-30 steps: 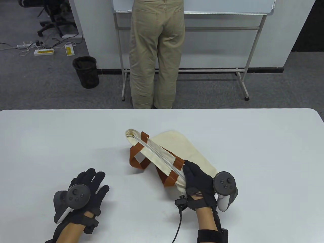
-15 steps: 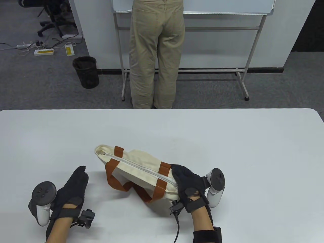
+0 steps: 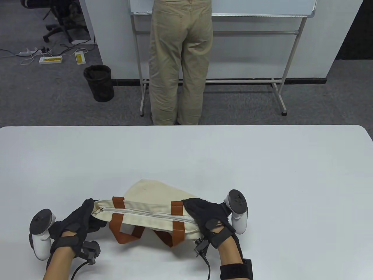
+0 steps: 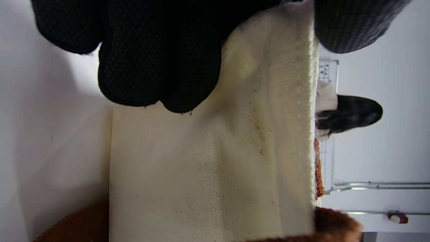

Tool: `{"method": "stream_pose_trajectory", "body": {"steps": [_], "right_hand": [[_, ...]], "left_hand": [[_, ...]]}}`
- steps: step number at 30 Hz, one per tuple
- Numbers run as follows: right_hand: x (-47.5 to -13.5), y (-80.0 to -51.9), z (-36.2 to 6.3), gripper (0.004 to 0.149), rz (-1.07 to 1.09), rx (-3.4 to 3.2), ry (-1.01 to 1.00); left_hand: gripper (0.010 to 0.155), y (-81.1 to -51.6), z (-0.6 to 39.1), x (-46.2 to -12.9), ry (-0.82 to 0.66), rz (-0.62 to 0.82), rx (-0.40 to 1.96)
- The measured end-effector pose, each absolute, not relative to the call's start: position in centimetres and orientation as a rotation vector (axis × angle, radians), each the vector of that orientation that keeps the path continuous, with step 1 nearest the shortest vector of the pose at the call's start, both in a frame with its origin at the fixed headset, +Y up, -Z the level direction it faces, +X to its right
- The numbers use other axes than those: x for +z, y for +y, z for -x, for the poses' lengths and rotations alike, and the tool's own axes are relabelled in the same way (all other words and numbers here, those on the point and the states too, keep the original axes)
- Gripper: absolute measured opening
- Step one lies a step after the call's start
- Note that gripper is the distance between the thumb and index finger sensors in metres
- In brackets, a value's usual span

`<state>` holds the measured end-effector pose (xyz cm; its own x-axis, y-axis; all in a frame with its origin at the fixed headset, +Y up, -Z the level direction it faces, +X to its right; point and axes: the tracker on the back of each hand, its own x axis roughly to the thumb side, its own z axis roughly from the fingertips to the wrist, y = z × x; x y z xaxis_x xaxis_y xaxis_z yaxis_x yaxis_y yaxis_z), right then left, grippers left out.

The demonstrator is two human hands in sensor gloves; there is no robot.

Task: Unzip the canvas bag

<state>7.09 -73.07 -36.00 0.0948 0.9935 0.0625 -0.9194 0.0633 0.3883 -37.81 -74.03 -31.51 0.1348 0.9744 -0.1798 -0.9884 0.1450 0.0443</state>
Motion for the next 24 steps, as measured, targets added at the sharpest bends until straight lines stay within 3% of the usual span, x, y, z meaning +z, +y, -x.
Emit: {"method": "stream_pose_trajectory", "body": {"steps": [8,17,24], "right_hand": [[-35.8,-72.6,-8.2,0.048,-0.283,1.807,0.076],[-35.1,-72.0,-8.1,0.047,-0.260,2.268,-0.240],[-35.6,-73.7,-7.8,0.048,-0.234,2.357,-0.237]], "left_hand": [[0.052,-73.8,37.2,-31.7,0.148,0.098,1.409],[0.052,-74.9,35.4,-32.2,0.040,0.225,1.694],[0.051,-75.8,34.4,-32.3,-0.024,0.324,1.853]]}}
